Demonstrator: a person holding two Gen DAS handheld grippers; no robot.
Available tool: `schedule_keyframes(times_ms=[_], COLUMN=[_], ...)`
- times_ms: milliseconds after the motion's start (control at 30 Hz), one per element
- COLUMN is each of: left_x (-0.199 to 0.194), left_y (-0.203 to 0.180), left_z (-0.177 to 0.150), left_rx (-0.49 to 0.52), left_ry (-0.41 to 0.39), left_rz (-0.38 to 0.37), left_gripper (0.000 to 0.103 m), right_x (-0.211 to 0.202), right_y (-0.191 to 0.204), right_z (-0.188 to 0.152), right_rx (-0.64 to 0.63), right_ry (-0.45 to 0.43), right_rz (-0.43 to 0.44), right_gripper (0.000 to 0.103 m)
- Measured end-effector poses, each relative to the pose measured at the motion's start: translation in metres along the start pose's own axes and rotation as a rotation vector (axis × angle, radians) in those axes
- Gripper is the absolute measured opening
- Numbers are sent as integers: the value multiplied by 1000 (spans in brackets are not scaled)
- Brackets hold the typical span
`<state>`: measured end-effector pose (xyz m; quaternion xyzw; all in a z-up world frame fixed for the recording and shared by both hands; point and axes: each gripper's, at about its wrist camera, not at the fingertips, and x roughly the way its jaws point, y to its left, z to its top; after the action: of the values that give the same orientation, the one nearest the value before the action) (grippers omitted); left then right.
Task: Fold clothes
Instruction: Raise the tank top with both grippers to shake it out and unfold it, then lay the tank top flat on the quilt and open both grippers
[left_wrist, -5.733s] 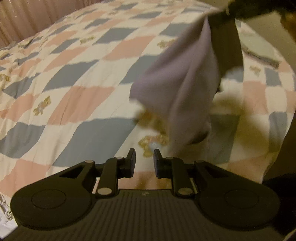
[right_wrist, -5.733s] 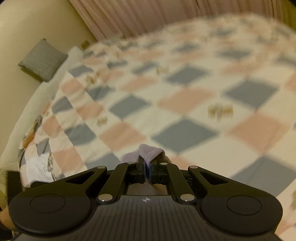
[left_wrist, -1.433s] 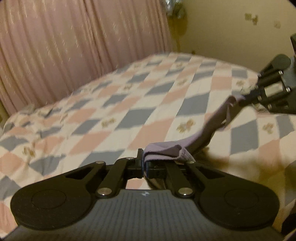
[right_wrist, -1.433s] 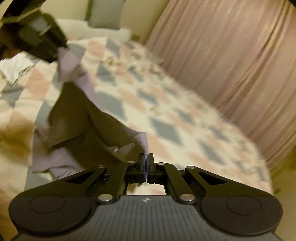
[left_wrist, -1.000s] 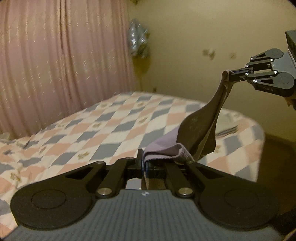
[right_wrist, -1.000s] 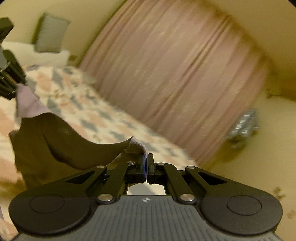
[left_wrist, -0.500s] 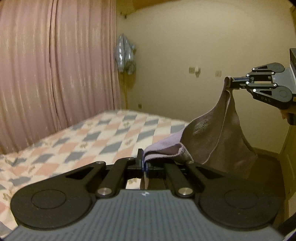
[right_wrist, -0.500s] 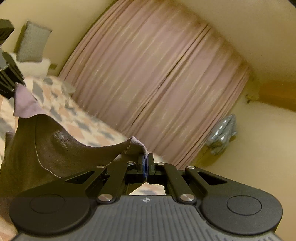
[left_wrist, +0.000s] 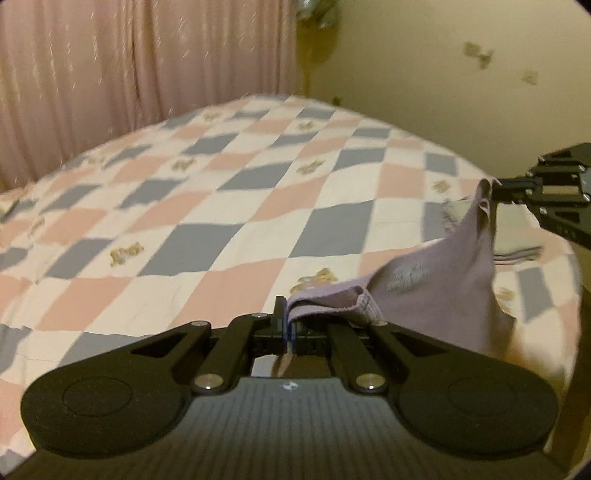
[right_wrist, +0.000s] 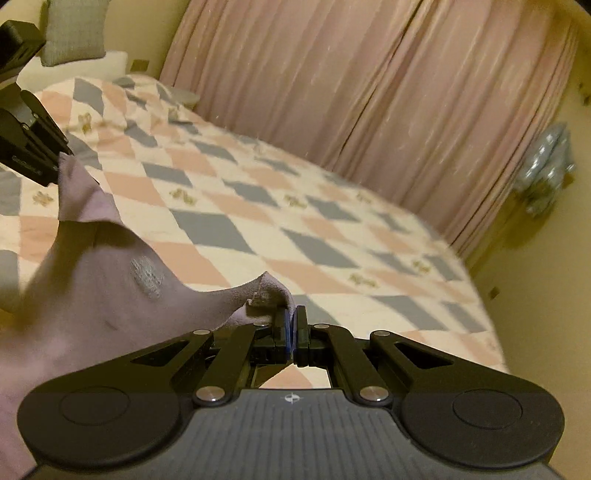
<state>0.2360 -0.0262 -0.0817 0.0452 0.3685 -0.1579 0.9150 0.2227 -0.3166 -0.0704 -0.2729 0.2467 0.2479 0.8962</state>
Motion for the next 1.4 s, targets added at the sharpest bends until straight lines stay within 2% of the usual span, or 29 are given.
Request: schedule_keyframes(times_ms=[233, 367, 433, 467, 500, 567, 633, 667, 833, 933, 1033, 1200, 1300, 1400], left_x=[86, 130, 150, 159, 167, 171, 165, 160, 139, 121, 96, 37, 3, -21], left_y=[13, 28, 37, 42, 48, 59, 67, 71, 67, 61, 54, 48, 41, 32], left_z=[17, 14, 8, 5, 2, -5, -9, -10, -12, -28, -59, -138, -184, -218], left_rx=[-67, -126, -175, -205, -244, -325, -368, -380, -337, -342, -364, -423, -466, -483], left_ry=[43, 101, 137, 153, 164, 163, 154, 152, 179, 207, 253, 368, 430, 450], left_rz=[53, 86, 106, 111, 120, 144, 157, 165, 168, 169, 167, 146, 87, -7], left_gripper=[0, 1, 6, 11, 20, 23, 24, 28, 32, 34, 35, 35, 35, 35], right_x=[90, 144, 168, 177, 186, 192, 186, 183, 160, 141, 114, 59, 26, -5], right_y=[-31, -30, -23, -20, -17, -14, -17, -19, -28, -20, -5, 32, 58, 82], right_z=[3, -11, -23, -29, -35, -42, -48, -51, -64, -75, -90, -118, -134, -147], right_rx=[16, 2, -22, -26, -29, 9, 54, 78, 226, 264, 316, 377, 403, 418], right_ry=[7, 58, 96, 119, 143, 156, 165, 172, 217, 254, 302, 396, 462, 511], right_rz=[38, 77, 89, 100, 111, 117, 121, 126, 185, 232, 282, 319, 311, 284], right_gripper=[0, 0, 0, 8, 22, 25, 28, 28, 29, 30, 31, 39, 39, 42])
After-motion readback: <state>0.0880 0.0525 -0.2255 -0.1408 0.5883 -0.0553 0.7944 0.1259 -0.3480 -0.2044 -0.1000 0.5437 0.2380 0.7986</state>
